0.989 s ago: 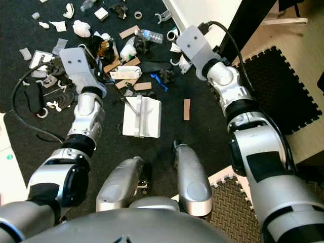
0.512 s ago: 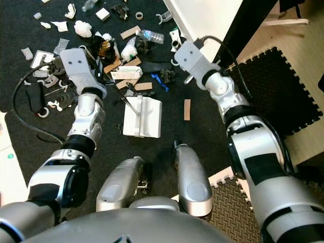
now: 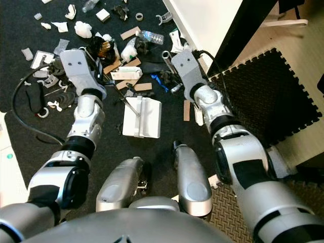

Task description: Sweep floor

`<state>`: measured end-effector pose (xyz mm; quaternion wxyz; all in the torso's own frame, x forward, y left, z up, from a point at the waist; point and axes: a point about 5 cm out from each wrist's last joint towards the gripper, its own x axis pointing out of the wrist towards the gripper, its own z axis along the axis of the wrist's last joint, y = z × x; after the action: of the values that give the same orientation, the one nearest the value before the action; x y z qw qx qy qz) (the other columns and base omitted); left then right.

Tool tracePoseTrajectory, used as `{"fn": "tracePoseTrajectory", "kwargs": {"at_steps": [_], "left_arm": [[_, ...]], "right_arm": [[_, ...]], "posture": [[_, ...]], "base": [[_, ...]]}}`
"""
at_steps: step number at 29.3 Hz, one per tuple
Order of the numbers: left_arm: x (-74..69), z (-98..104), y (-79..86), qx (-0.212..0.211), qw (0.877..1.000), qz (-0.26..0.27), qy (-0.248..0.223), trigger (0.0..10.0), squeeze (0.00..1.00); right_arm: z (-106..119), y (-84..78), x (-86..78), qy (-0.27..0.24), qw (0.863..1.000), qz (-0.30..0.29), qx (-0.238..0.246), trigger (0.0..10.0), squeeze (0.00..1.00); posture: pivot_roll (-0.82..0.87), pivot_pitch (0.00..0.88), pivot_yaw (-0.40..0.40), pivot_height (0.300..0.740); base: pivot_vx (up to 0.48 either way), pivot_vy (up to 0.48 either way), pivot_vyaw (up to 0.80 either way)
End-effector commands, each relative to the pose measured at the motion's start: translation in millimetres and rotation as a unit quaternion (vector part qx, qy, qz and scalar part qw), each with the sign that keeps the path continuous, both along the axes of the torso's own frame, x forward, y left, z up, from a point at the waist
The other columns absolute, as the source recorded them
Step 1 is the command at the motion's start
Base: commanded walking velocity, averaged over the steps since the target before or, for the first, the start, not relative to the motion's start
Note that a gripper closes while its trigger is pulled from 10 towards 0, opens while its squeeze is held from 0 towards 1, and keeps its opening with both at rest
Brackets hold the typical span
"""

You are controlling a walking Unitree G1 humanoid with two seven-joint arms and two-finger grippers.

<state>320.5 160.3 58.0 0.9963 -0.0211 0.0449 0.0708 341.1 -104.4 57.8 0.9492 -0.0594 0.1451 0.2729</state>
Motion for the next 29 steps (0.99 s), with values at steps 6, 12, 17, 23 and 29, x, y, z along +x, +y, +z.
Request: {"fn": "tracePoseTrajectory", "kwargs": {"at_steps": [6, 12, 17, 23, 29], "left_arm": [[-18.8, -33, -2.3, -0.006, 0.997, 0.006, 0.082, 10.0, 0.0], [-18.9, -33, -1.0, -0.006, 0.996, 0.008, 0.084, 10.0, 0.0], [-17.8, -32, -2.7, -0.007, 0.997, 0.006, 0.083, 10.0, 0.0], [-17.3, -32, -3.6, -0.007, 0.996, 0.003, 0.084, 10.0, 0.0], [-17.0, -32, -3.6, -0.008, 0.997, 0.003, 0.082, 10.0, 0.0]], "right_arm": [[-4, 27.0, -13.5, 0.058, 0.983, 0.069, 0.159, 10.0, 0.0], [-1, 44.8, -20.8, 0.061, 0.969, 0.148, 0.186, 10.0, 0.0], [41, 39.3, -1.0, -0.011, 0.954, 0.181, 0.24, 10.0, 0.0], [71, 8.6, 22.3, -0.099, 0.973, 0.131, 0.16, 10.0, 0.0], [60, -16.6, 27.9, -0.116, 0.988, 0.085, -0.058, 10.0, 0.0]], "posture": [[0.08, 0.221, -0.015, 0.74], [0.08, 0.219, -0.015, 0.74], [0.07, 0.221, -0.015, 0.74], [0.07, 0.218, -0.014, 0.74], [0.07, 0.221, -0.013, 0.74]], "base": [[0.0, 0.0, 0.0], [0.0, 0.0, 0.0], [0.0, 0.0, 0.0], [0.0, 0.0, 0.0], [0.0, 0.0, 0.0]]}}
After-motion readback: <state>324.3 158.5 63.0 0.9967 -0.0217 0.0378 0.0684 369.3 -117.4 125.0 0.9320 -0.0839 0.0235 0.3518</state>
